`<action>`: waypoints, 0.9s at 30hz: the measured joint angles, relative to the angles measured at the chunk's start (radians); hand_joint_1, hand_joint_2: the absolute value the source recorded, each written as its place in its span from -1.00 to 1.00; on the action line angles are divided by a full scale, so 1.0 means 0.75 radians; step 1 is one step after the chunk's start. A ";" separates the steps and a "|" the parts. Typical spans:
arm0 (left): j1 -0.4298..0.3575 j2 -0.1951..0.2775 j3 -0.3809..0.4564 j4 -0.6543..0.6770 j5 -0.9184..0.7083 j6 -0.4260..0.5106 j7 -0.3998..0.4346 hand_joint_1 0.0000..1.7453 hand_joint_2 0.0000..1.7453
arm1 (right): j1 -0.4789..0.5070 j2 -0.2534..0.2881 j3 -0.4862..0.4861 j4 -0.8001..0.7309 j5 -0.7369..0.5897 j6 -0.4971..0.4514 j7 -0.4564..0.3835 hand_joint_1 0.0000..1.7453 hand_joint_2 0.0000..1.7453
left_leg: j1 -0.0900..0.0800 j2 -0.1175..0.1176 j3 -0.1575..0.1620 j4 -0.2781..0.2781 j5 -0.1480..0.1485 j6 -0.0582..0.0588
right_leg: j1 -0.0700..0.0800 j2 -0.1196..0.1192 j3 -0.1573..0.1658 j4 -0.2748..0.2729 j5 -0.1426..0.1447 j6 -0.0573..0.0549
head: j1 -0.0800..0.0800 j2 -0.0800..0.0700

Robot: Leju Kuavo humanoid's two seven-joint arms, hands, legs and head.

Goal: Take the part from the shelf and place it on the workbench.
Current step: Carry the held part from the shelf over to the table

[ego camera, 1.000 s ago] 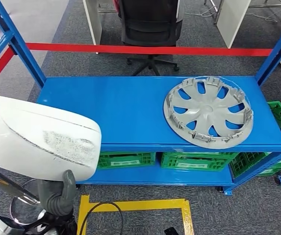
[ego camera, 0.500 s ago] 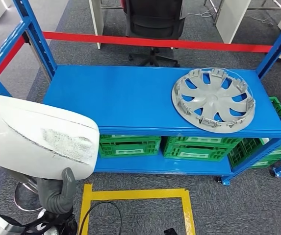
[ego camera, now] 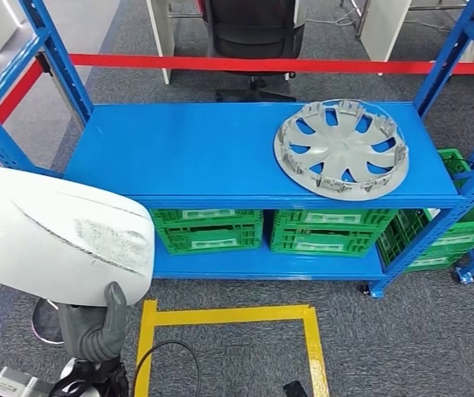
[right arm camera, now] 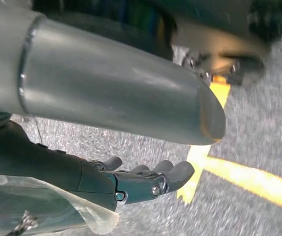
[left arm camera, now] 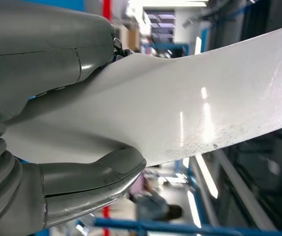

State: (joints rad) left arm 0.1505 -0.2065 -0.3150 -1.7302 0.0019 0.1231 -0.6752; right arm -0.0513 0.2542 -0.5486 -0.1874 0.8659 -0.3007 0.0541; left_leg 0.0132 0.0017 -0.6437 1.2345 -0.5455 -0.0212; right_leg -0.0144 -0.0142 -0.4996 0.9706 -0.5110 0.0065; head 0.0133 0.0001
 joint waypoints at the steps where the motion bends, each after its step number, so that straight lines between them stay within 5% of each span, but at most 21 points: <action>1: 0.002 0.005 -0.005 0.005 -0.002 0.011 0.000 1.00 1.00 | 0.000 -0.001 -0.004 0.000 -0.005 0.003 -0.004 -1.00 -1.00 | 0.003 0.000 0.057 -0.086 0.034 0.001 | 0.000 0.000 -0.006 0.006 0.003 0.003 | 0.000 0.000; 4: 0.000 0.016 -0.026 0.008 -0.023 0.039 0.000 1.00 1.00 | -0.003 -0.001 -0.012 -0.001 0.008 0.046 -0.014 -1.00 -1.00 | -0.001 -0.003 0.172 -0.281 0.057 0.017 | 0.003 0.000 -0.029 0.023 0.010 0.021 | 0.001 0.000; 8: -0.001 0.030 -0.052 0.008 -0.129 0.135 0.000 1.00 1.00 | -0.001 -0.001 -0.012 -0.002 0.052 0.042 -0.115 -1.00 -1.00 | -0.002 -0.002 0.166 -0.312 0.051 0.056 | 0.002 0.004 -0.060 0.050 -0.002 0.050 | 0.002 0.000; 12: 0.000 0.040 -0.065 0.014 -0.154 0.168 0.000 1.00 1.00 | -0.001 -0.001 -0.012 -0.002 0.058 0.025 -0.140 -1.00 -1.00 | -0.008 0.001 0.146 -0.318 0.067 0.082 | 0.002 0.014 -0.197 0.346 -0.154 0.059 | 0.006 0.000; 14: -0.001 0.043 -0.069 0.021 -0.161 0.215 0.000 1.00 1.00 | 0.002 -0.001 -0.012 -0.002 0.058 0.003 -0.145 -1.00 -1.00 | -0.016 0.001 0.139 -0.317 0.073 0.087 | 0.003 0.014 -0.222 0.413 -0.157 0.056 | 0.006 0.000; 17: -0.013 0.045 -0.084 0.028 -0.165 0.289 0.000 1.00 1.00 | -0.002 -0.001 -0.012 -0.002 0.068 -0.028 -0.132 -1.00 -1.00 | -0.027 0.001 0.138 -0.314 0.076 0.085 | 0.007 0.014 -0.096 0.183 -0.035 0.038 | 0.006 0.000; 19: -0.023 0.051 -0.103 0.024 -0.144 0.289 0.000 1.00 1.00 | -0.005 -0.001 -0.012 -0.002 0.077 -0.027 -0.105 -1.00 -1.00 | -0.033 0.001 0.130 -0.306 0.080 0.077 | 0.011 0.016 -0.029 0.055 -0.004 0.027 | 0.004 0.000; 27: -0.027 0.073 -0.139 -0.016 -0.097 0.246 0.000 1.00 1.00 | 0.001 -0.003 -0.013 -0.002 0.077 0.029 -0.060 -1.00 -1.00 | -0.032 0.000 0.098 -0.259 0.046 0.037 | 0.002 0.013 -0.027 0.022 0.008 0.002 | -0.002 0.000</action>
State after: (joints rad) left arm 0.1306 -0.1513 -0.4193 -1.7420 -0.0710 0.3073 -0.6752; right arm -0.0502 0.2522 -0.5581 -0.1892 0.9239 -0.2789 0.0092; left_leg -0.0106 0.0016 -0.5703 1.0404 -0.5114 0.0066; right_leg -0.0129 -0.0045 -0.5201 0.9871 -0.5048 0.0079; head 0.0121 0.0003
